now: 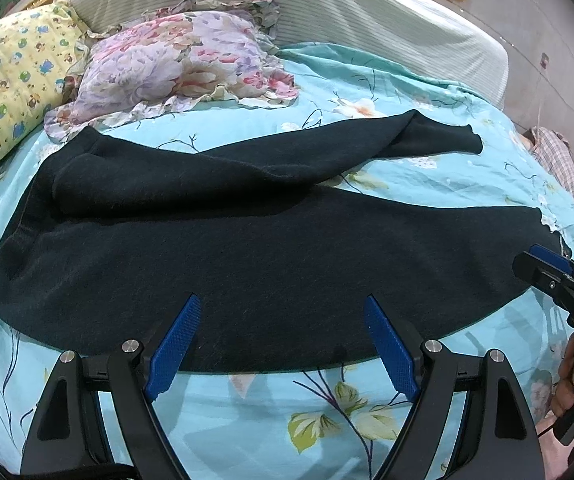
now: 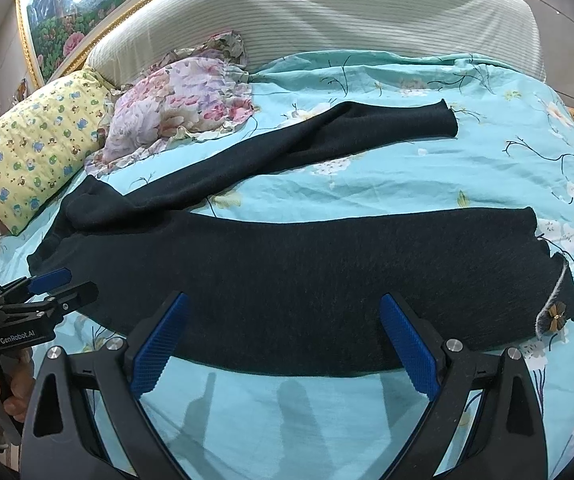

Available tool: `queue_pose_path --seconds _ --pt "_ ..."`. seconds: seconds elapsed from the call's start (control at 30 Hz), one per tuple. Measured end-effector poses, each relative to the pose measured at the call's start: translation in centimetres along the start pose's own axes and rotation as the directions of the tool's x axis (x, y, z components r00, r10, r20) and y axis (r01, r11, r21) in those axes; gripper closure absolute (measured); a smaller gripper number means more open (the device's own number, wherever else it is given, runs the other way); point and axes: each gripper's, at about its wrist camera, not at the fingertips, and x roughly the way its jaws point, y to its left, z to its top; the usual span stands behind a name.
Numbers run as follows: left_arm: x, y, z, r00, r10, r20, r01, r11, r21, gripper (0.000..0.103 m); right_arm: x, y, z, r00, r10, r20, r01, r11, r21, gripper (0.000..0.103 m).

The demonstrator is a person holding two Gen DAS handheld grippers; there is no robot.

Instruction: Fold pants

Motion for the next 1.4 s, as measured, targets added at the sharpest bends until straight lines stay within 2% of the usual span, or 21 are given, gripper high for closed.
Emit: queue_pose_path --seconds 0.4,0.8,1.1,1.4 --pt "-0.1 -0.9 1.3 1.000 -0.015 0.005 0.015 0.999 0.037 0.019 -0.6 -1.3 0.9 1.000 0.004 0.015 -0.005 0.999 0.051 0.007" --pt "1.0 -2.0 4.4 1.000 -0.008 0.006 0.007 0.996 0.085 0.019 -0.5 -3.5 3.2 1.000 0.003 0.031 -0.006 0.995 0.100 0.007" --pt "3.4 -3.8 7.5 1.000 -0.001 -0.007 0.002 0.990 0.143 0.019 0.4 -5.9 6.3 0.999 0.000 0.044 -0.005 0.992 0.125 0.007" --pt "7.0 -5.6 10.7 0.999 0.002 -0.041 0.006 0.982 0.189 0.019 2.3 -9.9 10.6 0.999 -0.007 0.045 -0.002 0.980 0.197 0.007"
